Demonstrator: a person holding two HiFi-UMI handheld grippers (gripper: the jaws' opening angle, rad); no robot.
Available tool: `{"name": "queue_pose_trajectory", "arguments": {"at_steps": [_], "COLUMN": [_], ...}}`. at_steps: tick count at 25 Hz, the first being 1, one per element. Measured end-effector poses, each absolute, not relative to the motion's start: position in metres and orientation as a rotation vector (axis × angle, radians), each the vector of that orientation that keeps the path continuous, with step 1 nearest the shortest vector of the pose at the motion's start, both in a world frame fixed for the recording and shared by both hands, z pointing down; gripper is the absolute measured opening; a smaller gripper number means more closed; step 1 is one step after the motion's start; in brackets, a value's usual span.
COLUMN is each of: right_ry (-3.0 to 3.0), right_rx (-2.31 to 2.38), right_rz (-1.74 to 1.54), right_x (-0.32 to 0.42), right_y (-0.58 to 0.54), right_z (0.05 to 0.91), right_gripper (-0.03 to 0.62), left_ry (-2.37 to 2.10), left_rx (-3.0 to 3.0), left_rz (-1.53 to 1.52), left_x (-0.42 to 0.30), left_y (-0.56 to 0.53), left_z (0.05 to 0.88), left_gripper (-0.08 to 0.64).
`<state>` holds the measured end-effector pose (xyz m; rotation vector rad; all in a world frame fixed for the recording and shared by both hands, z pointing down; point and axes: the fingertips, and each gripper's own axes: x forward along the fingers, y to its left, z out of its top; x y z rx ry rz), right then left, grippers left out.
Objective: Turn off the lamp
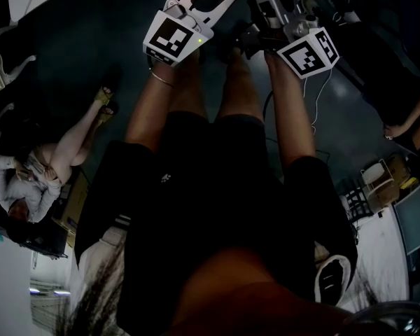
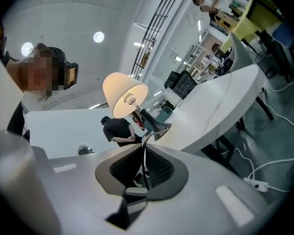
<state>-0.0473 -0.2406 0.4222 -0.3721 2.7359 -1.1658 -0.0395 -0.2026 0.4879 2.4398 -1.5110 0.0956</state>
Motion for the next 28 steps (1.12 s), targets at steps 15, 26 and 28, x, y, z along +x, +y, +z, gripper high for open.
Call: {"name": "queue_pose_trajectory", "arguments": {"at_steps": [15,26,28], "right_ry": [2.877,3.043,3.052], "right_rx": [-0.578,-0.609,-0.610], "right_rz": [-0.971,-0.923,-0.932], "right_x": [-0.011,-0.024,-0.025], "right_y": [-0.237,-0.212,-0.208], "right_z": [0.447,0.480,0.483], "right_gripper": [0.021,0.100,0.117], "left_ry": [-1.503,-1.496,-1.497], "left_rx": [2.472,2.478,2.479], "left_rz": [-0.026,-0.093,-0.097], "left_x": [-0.040,-0.046,-0.047], "left_y": [-0.201,-0.201,-0.201], "left_z": [0.455,0.433,0.430], "left_gripper": [0.021,0.021,0.021]}}
